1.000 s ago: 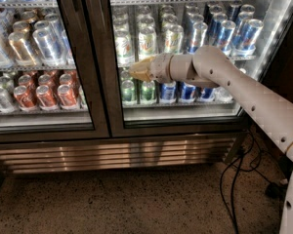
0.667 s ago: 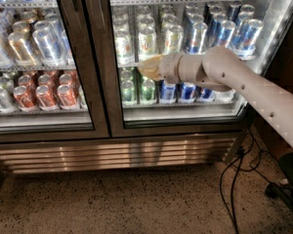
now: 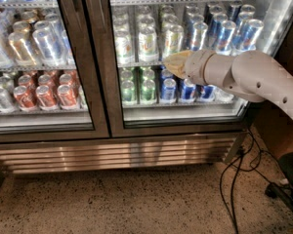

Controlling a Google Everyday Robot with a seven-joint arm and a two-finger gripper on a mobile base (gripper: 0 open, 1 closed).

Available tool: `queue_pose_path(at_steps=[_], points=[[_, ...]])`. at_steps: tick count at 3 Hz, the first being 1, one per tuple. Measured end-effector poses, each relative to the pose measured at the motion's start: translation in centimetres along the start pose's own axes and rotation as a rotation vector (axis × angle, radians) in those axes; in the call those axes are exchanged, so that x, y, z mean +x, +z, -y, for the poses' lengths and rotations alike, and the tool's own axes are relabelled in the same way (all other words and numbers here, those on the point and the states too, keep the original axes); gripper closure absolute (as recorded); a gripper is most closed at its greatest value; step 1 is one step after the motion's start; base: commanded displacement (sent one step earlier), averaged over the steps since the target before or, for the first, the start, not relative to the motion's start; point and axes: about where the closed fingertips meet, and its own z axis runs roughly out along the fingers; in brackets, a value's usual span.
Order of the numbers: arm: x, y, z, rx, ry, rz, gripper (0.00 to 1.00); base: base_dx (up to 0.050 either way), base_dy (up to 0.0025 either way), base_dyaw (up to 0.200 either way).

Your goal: Close right fridge door

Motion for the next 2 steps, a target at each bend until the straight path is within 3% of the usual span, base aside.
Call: queue_pose_path(at_steps=[2], points=[[0.8,-6.4,3.0,0.154,0.019,-0.076,1.00,0.000,0.00000,0.000]])
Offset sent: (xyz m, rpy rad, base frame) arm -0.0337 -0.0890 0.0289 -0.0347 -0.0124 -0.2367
